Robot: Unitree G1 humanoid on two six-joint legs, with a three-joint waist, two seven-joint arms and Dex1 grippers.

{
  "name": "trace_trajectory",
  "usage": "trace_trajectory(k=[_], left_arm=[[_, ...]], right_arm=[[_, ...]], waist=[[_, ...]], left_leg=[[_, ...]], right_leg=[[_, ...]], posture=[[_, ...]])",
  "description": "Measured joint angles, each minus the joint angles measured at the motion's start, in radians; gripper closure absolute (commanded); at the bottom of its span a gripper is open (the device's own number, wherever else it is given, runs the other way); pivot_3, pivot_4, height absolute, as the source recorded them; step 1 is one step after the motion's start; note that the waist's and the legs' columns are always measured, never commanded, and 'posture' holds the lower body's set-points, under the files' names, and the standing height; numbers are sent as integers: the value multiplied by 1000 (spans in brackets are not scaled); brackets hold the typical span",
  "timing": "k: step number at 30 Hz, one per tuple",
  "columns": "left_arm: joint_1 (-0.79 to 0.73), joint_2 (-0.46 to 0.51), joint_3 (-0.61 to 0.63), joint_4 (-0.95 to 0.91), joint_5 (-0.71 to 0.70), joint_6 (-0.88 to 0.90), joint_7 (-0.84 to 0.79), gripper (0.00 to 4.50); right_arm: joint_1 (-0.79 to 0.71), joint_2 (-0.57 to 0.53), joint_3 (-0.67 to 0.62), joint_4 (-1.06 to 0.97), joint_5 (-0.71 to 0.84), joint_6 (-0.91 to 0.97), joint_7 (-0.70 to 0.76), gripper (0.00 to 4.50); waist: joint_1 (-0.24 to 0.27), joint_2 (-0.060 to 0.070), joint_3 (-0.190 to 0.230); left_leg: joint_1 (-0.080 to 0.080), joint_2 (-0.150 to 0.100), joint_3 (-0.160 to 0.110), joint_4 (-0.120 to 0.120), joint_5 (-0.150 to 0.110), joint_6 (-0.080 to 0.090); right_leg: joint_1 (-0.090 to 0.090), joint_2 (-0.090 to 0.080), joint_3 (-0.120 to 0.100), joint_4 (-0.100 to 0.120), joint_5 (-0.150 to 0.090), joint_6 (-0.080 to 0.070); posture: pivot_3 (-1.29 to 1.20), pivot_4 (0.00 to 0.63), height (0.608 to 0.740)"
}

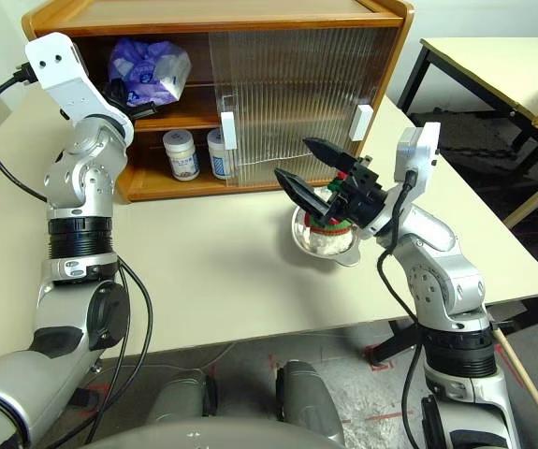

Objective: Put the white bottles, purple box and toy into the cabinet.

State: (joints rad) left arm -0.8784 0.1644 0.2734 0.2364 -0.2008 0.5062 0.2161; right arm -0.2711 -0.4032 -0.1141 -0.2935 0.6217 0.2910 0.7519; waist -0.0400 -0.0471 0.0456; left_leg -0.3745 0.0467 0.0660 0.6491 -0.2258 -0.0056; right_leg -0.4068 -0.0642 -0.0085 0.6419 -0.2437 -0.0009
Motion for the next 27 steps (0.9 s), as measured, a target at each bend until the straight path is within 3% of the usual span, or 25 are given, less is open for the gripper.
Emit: trace_trajectory(k=[2,5,14,27], left_arm=[[0,-4,0,22,11,-1,18,4458],[-3,-9,-5,53,23,-1,36,3692],[-33,-12,-18,97,51,-16,49,198],[53,-20,-63,-83,-15,-49,-177,54]], right_arm=[[5,0,0,-3,0,0,-1,0],[6,0,0,-9,0,0,-2,0],[6,-1,-4,-17,0,0,-5,0],[2,0,-6,-13,0,0,-1,0]], waist=[[0,0,0],[-1,0,0],[-2,0,0],[-6,0,0]], left_leg=[[0,0,0,0,0,0],[0,0,0,0,0,0],[0,0,0,0,0,0],[0,0,0,0,0,0]], right_leg=[[0,0,0,0,0,0],[0,0,0,0,0,0],[0,0,0,0,0,0],[0,0,0,0,0,0]], posture=[[-73,0,740],[-72,0,740],[-69,0,740],[-38,0,740]])
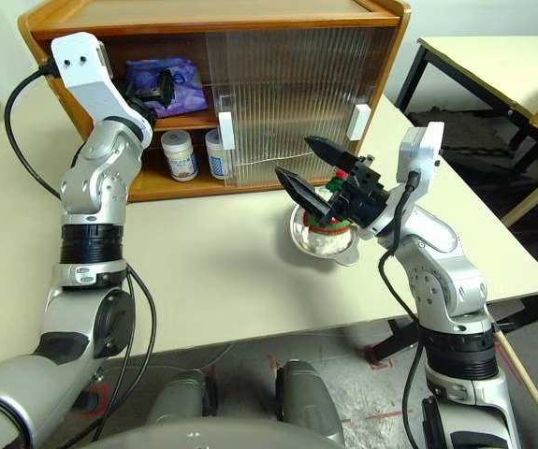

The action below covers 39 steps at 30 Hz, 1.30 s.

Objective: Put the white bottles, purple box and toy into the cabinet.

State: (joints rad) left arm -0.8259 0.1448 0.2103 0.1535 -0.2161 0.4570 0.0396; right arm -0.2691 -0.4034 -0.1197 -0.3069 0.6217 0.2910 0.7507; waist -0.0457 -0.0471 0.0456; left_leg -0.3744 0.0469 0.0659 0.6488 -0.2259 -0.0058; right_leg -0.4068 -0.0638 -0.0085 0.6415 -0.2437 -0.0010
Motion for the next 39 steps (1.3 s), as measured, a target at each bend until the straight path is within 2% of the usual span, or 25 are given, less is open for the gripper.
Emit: trace_trajectory(k=[7,10,11,13,15,23,34,39], left_arm=[[65,62,-4,-138,-22,56,-71,54],[100,74,-26,-189,-58,80,-149,54],[105,76,-38,-198,-64,86,-173,208],[121,75,-65,-226,-86,104,-224,651],[136,66,-93,-238,-101,122,-256,1330],[138,24,-153,-159,-65,108,-253,4482],[124,13,-125,-41,11,36,-135,4482],[71,-1,-93,53,35,-3,-68,4482]], right_arm=[[-15,0,0,18,0,0,8,0],[-21,-1,0,20,0,0,12,0],[-25,-1,1,22,0,0,14,0],[-30,-1,1,24,0,0,16,0],[-30,0,1,29,-1,0,17,0],[-28,1,1,29,-4,0,13,0],[-7,-2,-2,12,-4,0,-1,0],[-5,-3,-3,11,-4,0,-1,0]], waist=[[7,0,0],[9,0,0],[11,0,0],[10,0,0],[9,0,0],[5,0,0],[4,0,0],[4,0,0]], left_leg=[[0,0,0,0,0,0],[0,0,0,0,0,0],[0,0,0,1,0,0],[0,0,0,1,0,0],[0,0,0,1,0,0],[0,0,0,1,0,0],[0,0,0,0,0,0],[0,0,0,1,0,0]], right_leg=[[0,0,0,0,0,0],[0,0,0,0,0,0],[0,0,0,0,0,0],[0,0,0,0,0,0],[0,0,0,0,0,0],[0,0,1,0,0,0],[0,0,1,0,0,0],[0,0,1,0,0,0]], posture=[[-27,0,740],[-26,0,740],[-30,0,740],[-34,0,740],[-37,0,740],[-61,0,740],[-78,0,740],[-84,0,740]])
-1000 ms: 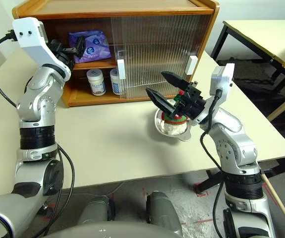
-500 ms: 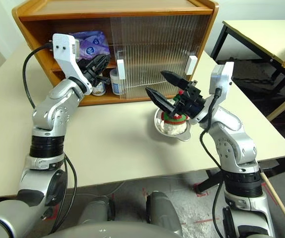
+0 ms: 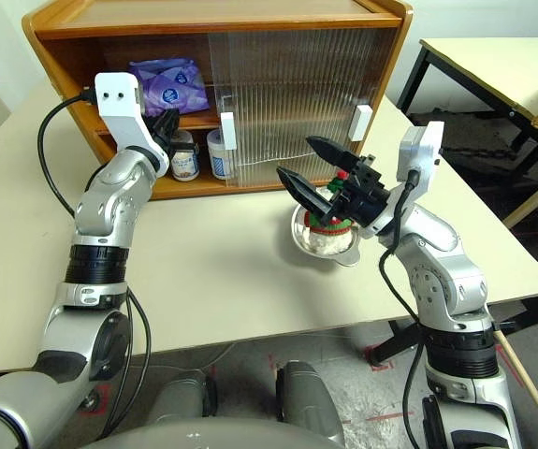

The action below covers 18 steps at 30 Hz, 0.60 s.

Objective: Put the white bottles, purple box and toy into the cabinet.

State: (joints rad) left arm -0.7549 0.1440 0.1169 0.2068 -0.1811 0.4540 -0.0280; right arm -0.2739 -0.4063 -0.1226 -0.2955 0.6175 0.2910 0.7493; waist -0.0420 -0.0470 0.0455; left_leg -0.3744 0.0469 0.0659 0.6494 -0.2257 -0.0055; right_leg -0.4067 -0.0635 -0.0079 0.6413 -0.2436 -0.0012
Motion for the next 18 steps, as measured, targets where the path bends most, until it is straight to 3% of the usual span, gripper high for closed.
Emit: trace_trajectory(k=[10,15,18], left_arm=[[-90,-8,30,211,37,-140,54,4482],[-80,-9,21,183,30,-144,8,4482],[-12,10,-15,37,11,-96,-78,4482]], right_arm=[[11,0,-1,-20,0,0,-10,0],[14,-1,-3,-20,0,0,-14,0],[18,-5,-7,-21,0,0,-15,0]], waist=[[-5,0,0],[-20,0,0],[-28,0,0]], left_leg=[[0,0,0,-1,0,0],[0,0,0,-1,0,0],[-1,0,0,-2,0,0]], right_leg=[[0,0,0,-1,0,0],[0,0,0,-1,0,0],[0,0,0,-2,0,0]], posture=[[-102,0,740],[-100,0,740],[-89,0,740]])
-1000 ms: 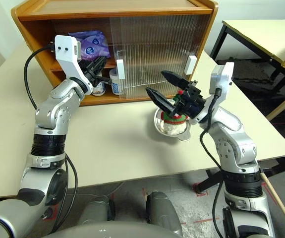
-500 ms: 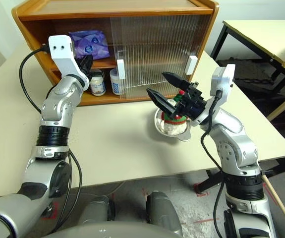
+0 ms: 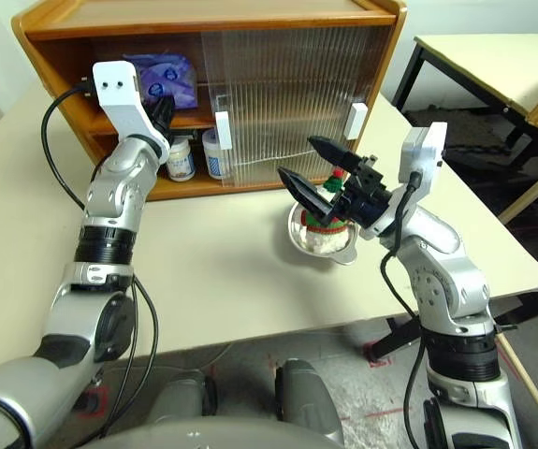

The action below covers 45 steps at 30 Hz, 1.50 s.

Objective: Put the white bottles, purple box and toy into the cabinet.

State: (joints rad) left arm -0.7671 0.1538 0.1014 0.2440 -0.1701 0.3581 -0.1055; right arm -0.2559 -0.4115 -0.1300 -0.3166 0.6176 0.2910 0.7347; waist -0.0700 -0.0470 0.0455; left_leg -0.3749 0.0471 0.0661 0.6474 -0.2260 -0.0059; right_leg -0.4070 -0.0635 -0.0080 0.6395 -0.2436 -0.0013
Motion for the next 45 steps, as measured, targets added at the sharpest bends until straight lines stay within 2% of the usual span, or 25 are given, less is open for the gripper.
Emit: trace_trajectory(k=[7,8,10,14,17,18,20,24,28,29,38,45], left_arm=[[61,74,-24,-326,-88,198,-127,4482],[74,94,-35,-358,-104,210,-164,4317],[89,99,-55,-396,-144,230,-231,3864],[83,68,-102,-428,-181,240,-288,2392],[67,-12,-142,-386,-172,192,-286,1230],[63,-48,-159,-359,-157,166,-274,1144],[59,-107,-201,-298,-114,112,-246,1340],[82,-179,-258,-242,-43,35,-182,2840],[138,-203,-299,-210,22,-32,-143,4356],[144,-205,-299,-198,32,-41,-137,4479],[199,-232,-288,-64,111,-169,-34,4479],[183,-295,-253,68,129,-262,45,4479]], right_arm=[[-1,-1,-1,5,0,-1,4,0],[-4,-1,-1,9,0,-1,7,0],[-13,-1,-2,15,-2,-3,12,0],[-33,1,0,28,-4,-4,19,0],[-33,3,0,29,-5,-4,19,0],[-33,5,1,29,-5,-4,19,0],[-33,9,3,29,-5,-4,18,0],[-23,6,5,27,-5,-3,16,0],[-8,0,5,20,-5,-1,13,0],[-6,-1,5,17,-4,1,12,0],[2,-25,-3,-23,7,33,-3,0],[3,-49,-6,-39,24,54,-8,0]], waist=[[1,0,0],[1,0,0],[3,0,0],[9,0,0],[11,0,0],[11,0,0],[11,0,0],[3,0,0],[4,0,0],[4,0,0],[4,1,0],[3,1,0]], left_leg=[[1,0,0,1,0,0],[1,0,0,1,0,0],[1,0,0,1,0,0],[1,0,0,2,0,0],[1,0,0,2,0,1],[0,0,0,2,0,1],[1,-1,0,2,1,1],[2,0,0,0,0,1],[2,0,0,0,0,1],[2,0,0,1,0,1],[1,0,0,1,0,0],[0,0,0,0,0,1]], right_leg=[[0,0,0,1,0,0],[1,0,0,1,0,0],[1,0,0,1,0,0],[1,0,0,1,0,0],[1,0,0,0,0,0],[1,0,1,0,0,0],[1,0,1,0,0,0],[1,1,4,0,0,0],[0,1,4,0,0,0],[1,1,4,0,0,0],[0,1,3,-1,1,1],[0,1,2,-4,1,1]], posture=[[-60,0,740],[-60,0,740],[-59,0,740],[-62,0,740],[-68,0,740],[-74,0,740],[-83,0,740],[-89,0,740],[-99,0,740],[-101,0,740],[-120,1,740],[-133,6,740]])
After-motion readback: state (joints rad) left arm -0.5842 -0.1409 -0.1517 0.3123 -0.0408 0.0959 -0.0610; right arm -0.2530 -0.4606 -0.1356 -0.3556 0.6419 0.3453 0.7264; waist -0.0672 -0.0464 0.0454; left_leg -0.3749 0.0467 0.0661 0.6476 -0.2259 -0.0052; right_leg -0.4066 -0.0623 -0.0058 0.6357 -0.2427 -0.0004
